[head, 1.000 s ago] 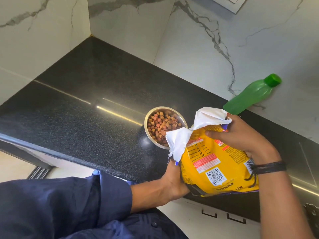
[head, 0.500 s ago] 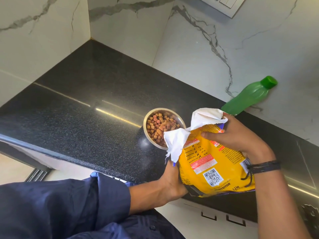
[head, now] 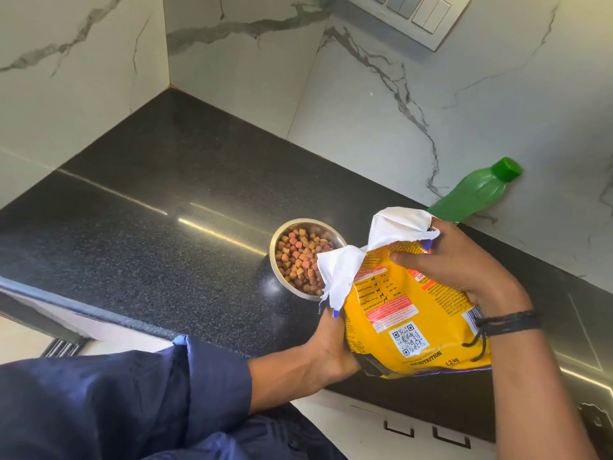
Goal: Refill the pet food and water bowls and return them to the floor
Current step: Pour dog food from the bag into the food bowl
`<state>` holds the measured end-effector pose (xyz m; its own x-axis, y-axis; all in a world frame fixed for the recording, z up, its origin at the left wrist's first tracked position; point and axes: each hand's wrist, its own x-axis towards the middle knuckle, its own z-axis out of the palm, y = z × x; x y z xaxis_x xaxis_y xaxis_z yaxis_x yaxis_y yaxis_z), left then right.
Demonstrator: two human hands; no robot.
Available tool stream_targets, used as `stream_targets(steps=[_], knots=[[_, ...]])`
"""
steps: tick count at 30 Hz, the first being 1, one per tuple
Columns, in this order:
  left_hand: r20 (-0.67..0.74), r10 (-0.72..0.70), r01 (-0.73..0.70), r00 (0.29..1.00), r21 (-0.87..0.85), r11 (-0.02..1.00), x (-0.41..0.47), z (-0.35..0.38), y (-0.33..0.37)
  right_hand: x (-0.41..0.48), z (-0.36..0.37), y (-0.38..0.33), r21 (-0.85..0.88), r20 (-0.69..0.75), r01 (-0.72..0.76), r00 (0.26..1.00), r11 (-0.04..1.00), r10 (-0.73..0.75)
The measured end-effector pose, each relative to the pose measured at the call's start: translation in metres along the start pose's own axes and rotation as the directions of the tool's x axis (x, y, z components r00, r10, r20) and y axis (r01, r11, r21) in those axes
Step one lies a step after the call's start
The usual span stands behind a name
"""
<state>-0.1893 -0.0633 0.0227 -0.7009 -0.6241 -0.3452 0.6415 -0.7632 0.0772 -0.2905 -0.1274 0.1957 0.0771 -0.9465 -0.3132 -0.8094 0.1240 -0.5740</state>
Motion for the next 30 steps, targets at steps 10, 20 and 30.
stream_targets(steps=[10,20,30], knots=[[-0.035,0.041,-0.043,0.999,-0.063,0.997,0.006,0.004,0.011,0.016,0.006,-0.010,-0.027,0.056,-0.082,0.995,0.996,0.083],[-0.051,0.031,-0.037,0.998,-0.121,0.992,0.006,0.005,0.015,0.021,0.005,-0.007,-0.119,0.014,-0.022,1.000,0.993,0.023],[0.008,0.024,-0.023,1.000,-0.062,0.998,0.000,0.012,0.021,0.020,0.002,-0.009,-0.122,-0.012,0.038,0.999,0.992,-0.039]])
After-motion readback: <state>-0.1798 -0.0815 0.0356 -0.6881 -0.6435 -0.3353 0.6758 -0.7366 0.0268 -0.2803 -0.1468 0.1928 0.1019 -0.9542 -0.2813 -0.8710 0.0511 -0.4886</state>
